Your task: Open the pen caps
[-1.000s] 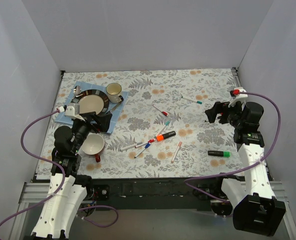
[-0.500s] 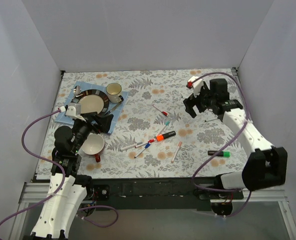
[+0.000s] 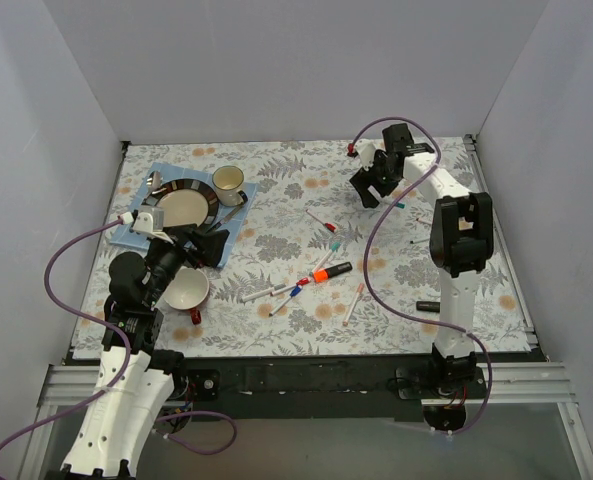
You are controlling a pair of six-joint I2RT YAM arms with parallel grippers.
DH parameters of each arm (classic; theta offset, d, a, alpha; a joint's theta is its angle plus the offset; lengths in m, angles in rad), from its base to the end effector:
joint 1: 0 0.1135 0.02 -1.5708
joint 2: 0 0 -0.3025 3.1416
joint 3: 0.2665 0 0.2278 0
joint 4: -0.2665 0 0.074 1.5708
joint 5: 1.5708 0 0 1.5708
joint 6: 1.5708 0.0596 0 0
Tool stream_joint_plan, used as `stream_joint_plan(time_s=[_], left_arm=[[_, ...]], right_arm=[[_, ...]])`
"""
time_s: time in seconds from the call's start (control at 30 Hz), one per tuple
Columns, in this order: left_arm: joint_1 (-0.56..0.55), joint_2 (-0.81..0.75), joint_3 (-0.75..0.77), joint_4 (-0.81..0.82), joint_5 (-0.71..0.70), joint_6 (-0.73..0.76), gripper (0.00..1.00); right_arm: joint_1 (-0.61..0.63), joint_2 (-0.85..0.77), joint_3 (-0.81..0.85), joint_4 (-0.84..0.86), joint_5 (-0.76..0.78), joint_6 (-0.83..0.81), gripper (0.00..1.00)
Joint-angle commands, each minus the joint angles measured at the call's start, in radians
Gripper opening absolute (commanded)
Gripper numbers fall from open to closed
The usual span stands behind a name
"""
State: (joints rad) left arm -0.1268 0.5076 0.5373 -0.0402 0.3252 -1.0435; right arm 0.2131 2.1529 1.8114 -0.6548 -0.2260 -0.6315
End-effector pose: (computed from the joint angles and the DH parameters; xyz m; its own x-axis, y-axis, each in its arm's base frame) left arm 0.1007 -0.0320 0.3257 -0.3827 -0.7767 -0.5003 0.2108 0.4538 -0.8658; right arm 0.4714 0.1157 0.2382 -0.4703 -0.6904 -0.5497 -0.7468 0.6432 -0.1690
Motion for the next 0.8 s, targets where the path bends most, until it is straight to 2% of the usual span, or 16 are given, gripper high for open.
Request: stream_joint_plan(time_s=[0.0,0.2,0.27,0.4,0.57,0.7,0.77], left_arm=[[-0.005,0.002,0.012,0.014,0.017,0.019,0.98],[-0.005,0.005,0.009,0.016,0.026,0.019,0.98],[-0.005,0.006,0.009,0.019,0.028,0.019,0.98],[-0.005,0.009,0.009,0.019,0.029,0.019,0.98],[-0.005,0.012,0.009,0.019,0.029,0.019,0.98],[-0.005,0.011,0.009,0.017,0.032,0.020,0.98],[-0.005,0.014,0.010,0.017,0.032,0.020,0.98]], right_arm=[[-0.024,0.077,0.163,-0.111,-0.007,-0.020,0.88],[-0.034,0.215,0.313,-0.173,0.022,-0.034,0.78],[-0.038,0.246,0.325,-0.181,0.027,-0.036,0.75],[-0.038,0.277,0.330,-0.192,0.030,-0.048,0.61],[-0.038,0.295,0.327,-0.219,0.027,-0.068,0.50],[-0.032,0.300,0.313,-0.236,0.045,-0.085,0.31],[-0.024,0.298,0.290,-0.236,0.069,-0.094,0.25]])
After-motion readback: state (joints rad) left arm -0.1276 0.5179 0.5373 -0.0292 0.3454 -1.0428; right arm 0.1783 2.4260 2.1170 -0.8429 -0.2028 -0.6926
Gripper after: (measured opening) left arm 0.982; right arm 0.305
